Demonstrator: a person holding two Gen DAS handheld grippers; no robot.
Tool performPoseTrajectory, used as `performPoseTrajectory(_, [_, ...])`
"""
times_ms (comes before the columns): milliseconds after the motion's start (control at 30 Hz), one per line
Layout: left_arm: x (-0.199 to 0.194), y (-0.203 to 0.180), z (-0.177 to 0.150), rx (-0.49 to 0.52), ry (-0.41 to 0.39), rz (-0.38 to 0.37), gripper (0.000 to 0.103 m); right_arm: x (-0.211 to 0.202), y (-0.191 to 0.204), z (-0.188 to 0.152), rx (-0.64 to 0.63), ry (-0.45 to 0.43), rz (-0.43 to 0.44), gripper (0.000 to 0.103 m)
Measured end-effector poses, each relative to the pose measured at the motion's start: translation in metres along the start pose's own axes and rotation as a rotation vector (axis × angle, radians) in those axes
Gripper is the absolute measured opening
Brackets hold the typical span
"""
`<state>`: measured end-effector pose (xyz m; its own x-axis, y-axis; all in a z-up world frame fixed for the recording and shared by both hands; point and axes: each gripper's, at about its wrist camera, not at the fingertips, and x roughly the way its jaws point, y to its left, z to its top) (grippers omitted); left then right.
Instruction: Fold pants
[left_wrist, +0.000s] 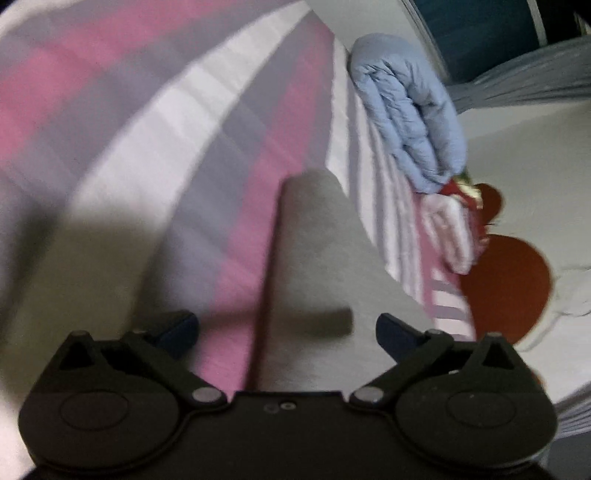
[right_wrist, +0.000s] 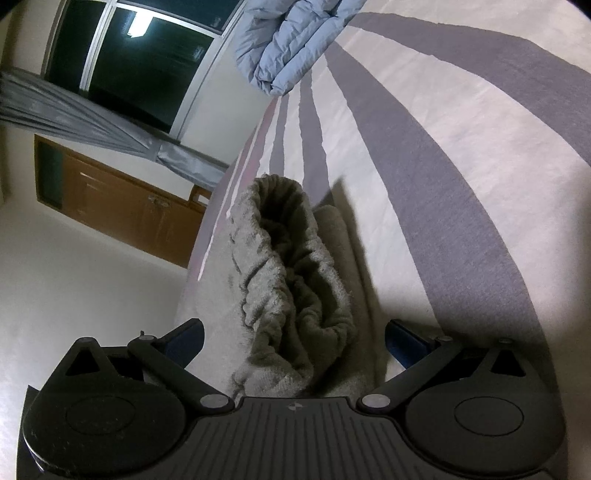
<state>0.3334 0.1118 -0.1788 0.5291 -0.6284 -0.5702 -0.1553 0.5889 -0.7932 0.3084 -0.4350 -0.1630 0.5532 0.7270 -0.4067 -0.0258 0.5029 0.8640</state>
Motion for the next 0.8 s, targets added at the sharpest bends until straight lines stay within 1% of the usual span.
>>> performPoseTrajectory(33, [0.006,0.002,-0.001,-0.010,0.012,-0.030,0.095,0.000,0.000,0.000,-0.001,0.003,0.004,0.103])
performPoseTrajectory(100, [0.022,0.005,0.000,-0.023,0.042,-0.067,0.093,0.000,-0.001,0.001,-0.008,0.009,0.011,0.103])
performPoseTrajectory(133, [0.028,0.007,0.002,-0.030,0.052,-0.101,0.093,0.000,-0.001,0.001,-0.008,0.012,0.014,0.103])
performPoseTrajectory(167, [0.035,0.010,0.003,-0.038,0.063,-0.129,0.090,0.001,-0.002,0.001,-0.007,0.015,0.023,0.103])
performPoseTrajectory(233, [0.046,0.013,0.006,-0.036,0.088,-0.164,0.074,0.002,-0.003,0.003,-0.005,0.017,0.024,0.103])
performPoseTrajectory(267, [0.053,0.017,0.007,-0.036,0.109,-0.169,0.055,0.003,-0.004,0.004,-0.001,0.021,0.033,0.103])
performPoseTrajectory(300, [0.059,0.020,0.008,-0.040,0.126,-0.171,0.044,0.005,-0.005,0.005,0.003,0.026,0.046,0.103])
performPoseTrajectory(333, [0.064,0.024,0.010,-0.047,0.141,-0.185,0.042,0.007,-0.005,0.007,0.003,0.032,0.052,0.103])
performPoseTrajectory(400, [0.071,0.029,0.013,-0.058,0.161,-0.209,0.033,0.012,-0.004,0.008,-0.009,0.048,0.042,0.103])
performPoseTrajectory(500, [0.078,0.031,0.015,-0.041,0.166,-0.235,0.030,0.025,-0.001,0.012,-0.023,0.080,0.051,0.103])
performPoseTrajectory(567, [0.078,0.033,0.013,-0.026,0.154,-0.255,0.026,0.037,0.001,0.015,-0.020,0.094,0.044,0.090])
performPoseTrajectory(600, [0.078,0.034,0.012,-0.022,0.148,-0.266,0.024,0.043,0.001,0.017,-0.010,0.103,0.034,0.070])
performPoseTrajectory(633, [0.078,0.035,0.012,-0.019,0.142,-0.274,0.023,0.051,-0.002,0.020,0.008,0.125,0.024,0.060])
performPoseTrajectory(667, [0.077,0.037,0.011,-0.021,0.134,-0.279,0.020,0.057,-0.004,0.022,0.019,0.142,0.027,0.060])
performPoseTrajectory(733, [0.075,0.039,0.010,-0.022,0.122,-0.284,0.018,0.062,0.000,0.025,-0.004,0.148,0.022,0.058])
performPoseTrajectory(767, [0.073,0.038,0.009,-0.018,0.114,-0.289,0.018,0.062,0.003,0.027,-0.014,0.147,0.032,0.056])
performPoseTrajectory(800, [0.070,0.037,0.009,-0.017,0.105,-0.301,0.018,0.060,0.007,0.028,-0.028,0.143,0.060,0.055])
